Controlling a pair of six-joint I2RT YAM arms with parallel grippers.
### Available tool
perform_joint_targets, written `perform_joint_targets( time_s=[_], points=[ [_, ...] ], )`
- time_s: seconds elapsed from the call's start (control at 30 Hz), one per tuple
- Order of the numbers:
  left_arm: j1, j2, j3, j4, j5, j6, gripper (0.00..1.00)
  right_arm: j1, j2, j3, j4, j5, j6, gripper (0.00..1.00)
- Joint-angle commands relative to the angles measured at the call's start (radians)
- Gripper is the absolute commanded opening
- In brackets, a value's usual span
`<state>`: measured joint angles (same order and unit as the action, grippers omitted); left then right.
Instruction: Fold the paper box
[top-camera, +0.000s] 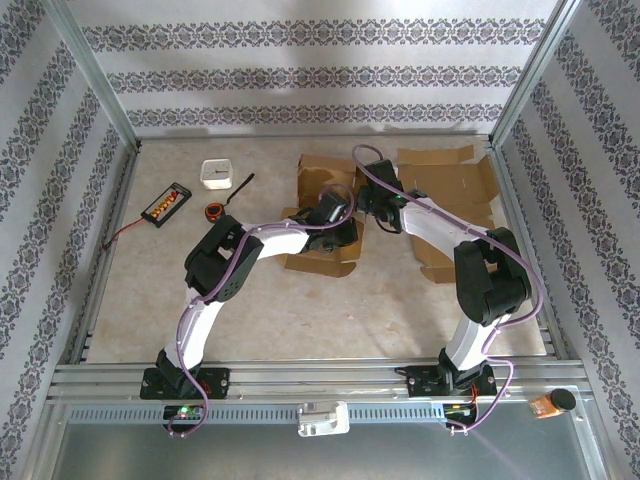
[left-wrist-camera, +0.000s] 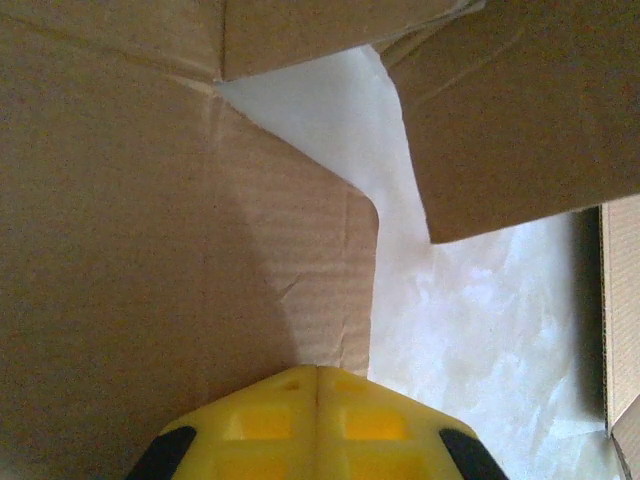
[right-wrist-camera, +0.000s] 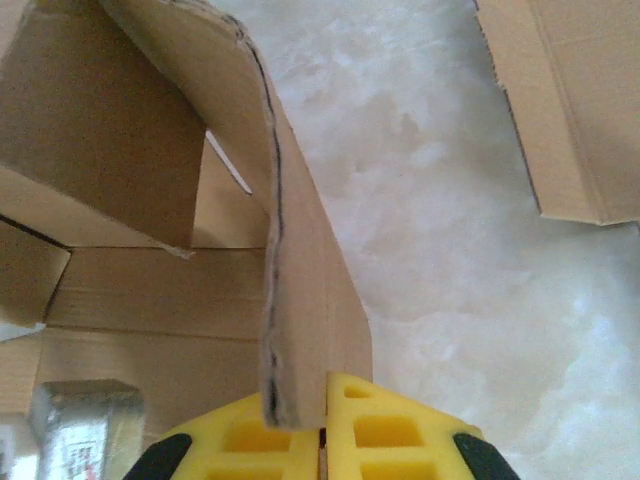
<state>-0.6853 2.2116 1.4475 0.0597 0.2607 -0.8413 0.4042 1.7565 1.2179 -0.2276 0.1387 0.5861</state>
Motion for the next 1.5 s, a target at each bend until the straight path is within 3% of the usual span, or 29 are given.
perform_joint_targets(
  time_s=[0.0, 0.27, 0.63, 0.83, 0.97, 1.2, 1.37, 1.47],
  points=[
    [-0.002, 0.050, -0.001, -0.055, -0.019, 0.011, 0.00, 0.010, -0.002, 0.034, -0.040, -0.039, 0.067, 0.08],
    [0.000, 0.040, -0.001, -0.042, -0.012, 0.013, 0.00, 0.031, 0.024, 0.021, -0.041, -0.062, 0.139, 0.08],
    [0.020, -0.063, -0.098, 0.114, 0.024, -0.055, 0.00, 0.056, 0.044, -0.107, 0.045, -0.020, 0.161, 0.08],
    [0.032, -0.154, -0.178, 0.200, 0.018, -0.112, 0.08, 0.064, 0.037, -0.145, 0.072, 0.001, 0.160, 0.08],
    [0.033, -0.231, -0.226, 0.201, -0.021, -0.112, 0.12, 0.064, 0.026, -0.141, 0.073, 0.016, 0.146, 0.08],
    [0.035, -0.427, -0.316, 0.166, -0.143, -0.058, 0.30, 0.065, 0.021, -0.132, 0.071, 0.020, 0.129, 0.08],
    [0.042, -0.605, -0.345, 0.020, -0.316, -0.015, 0.33, 0.074, 0.023, -0.127, 0.077, 0.029, 0.114, 0.08],
    [0.073, -0.679, -0.349, -0.039, -0.355, -0.027, 0.39, 0.077, 0.023, -0.124, 0.077, 0.033, 0.106, 0.08]
  ],
)
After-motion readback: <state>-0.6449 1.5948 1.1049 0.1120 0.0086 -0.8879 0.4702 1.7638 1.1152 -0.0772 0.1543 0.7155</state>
